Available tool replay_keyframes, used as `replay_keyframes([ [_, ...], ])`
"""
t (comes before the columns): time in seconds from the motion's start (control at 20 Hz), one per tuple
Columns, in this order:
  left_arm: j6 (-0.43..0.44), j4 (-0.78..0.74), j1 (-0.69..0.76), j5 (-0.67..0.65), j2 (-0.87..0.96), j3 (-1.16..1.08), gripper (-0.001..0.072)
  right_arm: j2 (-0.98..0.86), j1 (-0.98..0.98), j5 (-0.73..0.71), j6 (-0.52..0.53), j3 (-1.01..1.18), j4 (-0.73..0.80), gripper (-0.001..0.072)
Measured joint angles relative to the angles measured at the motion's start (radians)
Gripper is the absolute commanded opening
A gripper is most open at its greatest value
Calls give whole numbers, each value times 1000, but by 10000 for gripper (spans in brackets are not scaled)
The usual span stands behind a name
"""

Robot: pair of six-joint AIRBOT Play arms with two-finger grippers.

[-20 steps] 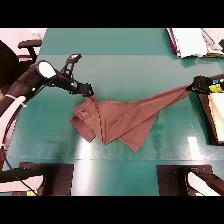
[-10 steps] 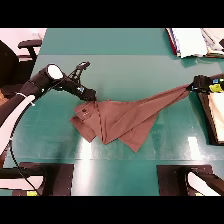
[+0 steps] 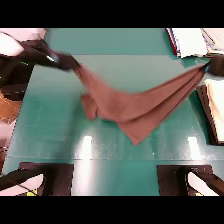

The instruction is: Fold the shirts.

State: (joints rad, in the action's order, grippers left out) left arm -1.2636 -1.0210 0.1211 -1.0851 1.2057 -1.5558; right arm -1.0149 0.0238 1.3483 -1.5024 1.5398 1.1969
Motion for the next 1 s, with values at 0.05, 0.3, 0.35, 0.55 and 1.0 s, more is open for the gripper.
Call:
replay_keyframes([
  [0.05, -2, -14, -23, 0, -56, -54, 27, 13, 0, -11, 0, 60, 0, 12],
  [0.3, -2, -73, -73, 60, -309, -230, 27, 77, 0, -64, 0, 333, 6, 11],
  [0.35, -3, -79, -77, 76, -346, -245, 27, 83, 0, -68, 0, 376, 9, 11],
  [0.55, -3, -94, -83, 135, -450, -275, 26, 89, 0, -74, 1, 504, 53, 11],
  [1.0, -103, -278, -85, -130, -280, -218, 28, -91, 0, 2, -15, 516, 131, 9],
])
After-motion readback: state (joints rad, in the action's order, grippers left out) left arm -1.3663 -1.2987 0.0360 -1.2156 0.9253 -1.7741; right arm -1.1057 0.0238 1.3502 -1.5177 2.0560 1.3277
